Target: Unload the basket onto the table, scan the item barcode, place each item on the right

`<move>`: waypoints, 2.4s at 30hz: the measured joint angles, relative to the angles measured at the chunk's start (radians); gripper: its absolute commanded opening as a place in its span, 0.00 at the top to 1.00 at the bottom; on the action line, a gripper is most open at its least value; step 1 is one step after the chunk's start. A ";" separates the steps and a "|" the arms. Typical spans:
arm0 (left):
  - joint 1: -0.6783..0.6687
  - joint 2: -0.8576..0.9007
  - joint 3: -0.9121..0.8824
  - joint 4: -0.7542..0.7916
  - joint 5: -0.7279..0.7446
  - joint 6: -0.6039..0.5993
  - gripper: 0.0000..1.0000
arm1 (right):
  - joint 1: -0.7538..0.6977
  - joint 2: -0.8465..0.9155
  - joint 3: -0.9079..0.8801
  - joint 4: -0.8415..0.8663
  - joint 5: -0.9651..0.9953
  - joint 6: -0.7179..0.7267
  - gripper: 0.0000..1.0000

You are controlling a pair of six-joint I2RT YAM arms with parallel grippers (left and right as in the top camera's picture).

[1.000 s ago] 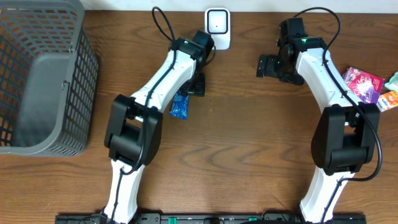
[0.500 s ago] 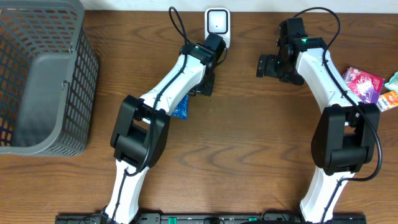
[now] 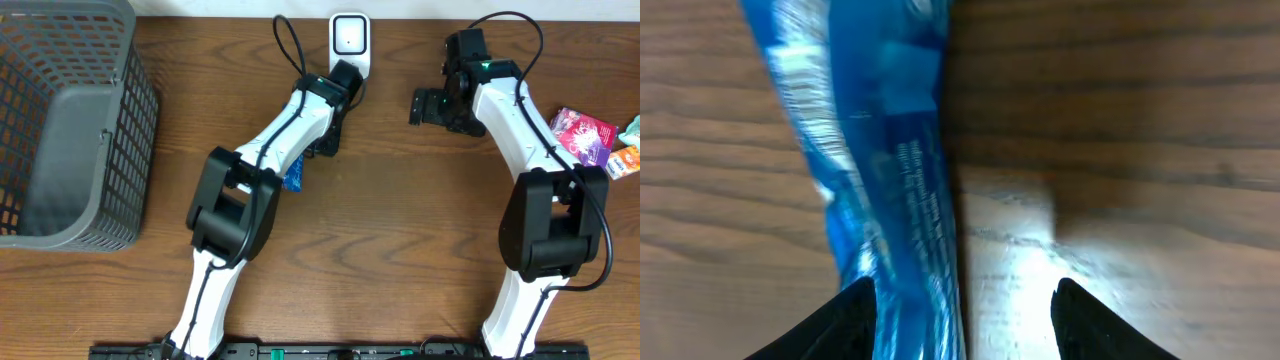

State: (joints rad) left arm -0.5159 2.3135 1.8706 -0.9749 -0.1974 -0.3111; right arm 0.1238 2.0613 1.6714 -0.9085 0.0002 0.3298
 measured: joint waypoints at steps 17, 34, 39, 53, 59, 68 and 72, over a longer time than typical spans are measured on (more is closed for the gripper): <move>0.002 0.025 -0.004 0.011 -0.073 -0.003 0.43 | 0.002 0.000 0.000 0.000 0.000 0.000 0.01; 0.014 0.018 -0.042 0.049 -0.084 -0.024 0.79 | 0.003 0.000 0.000 0.000 0.000 0.000 0.01; 0.014 0.014 -0.046 0.006 -0.069 -0.029 0.93 | 0.004 0.000 0.000 0.000 0.000 0.000 0.01; 0.039 -0.153 -0.039 -0.055 0.298 -0.097 0.93 | 0.004 0.000 0.000 0.000 0.000 0.000 0.01; 0.108 -0.303 -0.024 -0.017 0.630 -0.108 0.93 | 0.004 0.000 0.000 0.000 0.000 0.000 0.01; 0.145 -0.275 -0.156 0.250 0.957 -0.114 0.92 | 0.004 0.000 0.000 0.000 0.000 0.000 0.01; 0.136 -0.252 -0.261 0.379 1.035 -0.159 0.93 | 0.004 0.000 0.000 0.000 0.000 0.000 0.01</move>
State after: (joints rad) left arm -0.3801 2.0617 1.6096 -0.5957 0.8375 -0.4706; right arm 0.1276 2.0613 1.6714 -0.9085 0.0002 0.3298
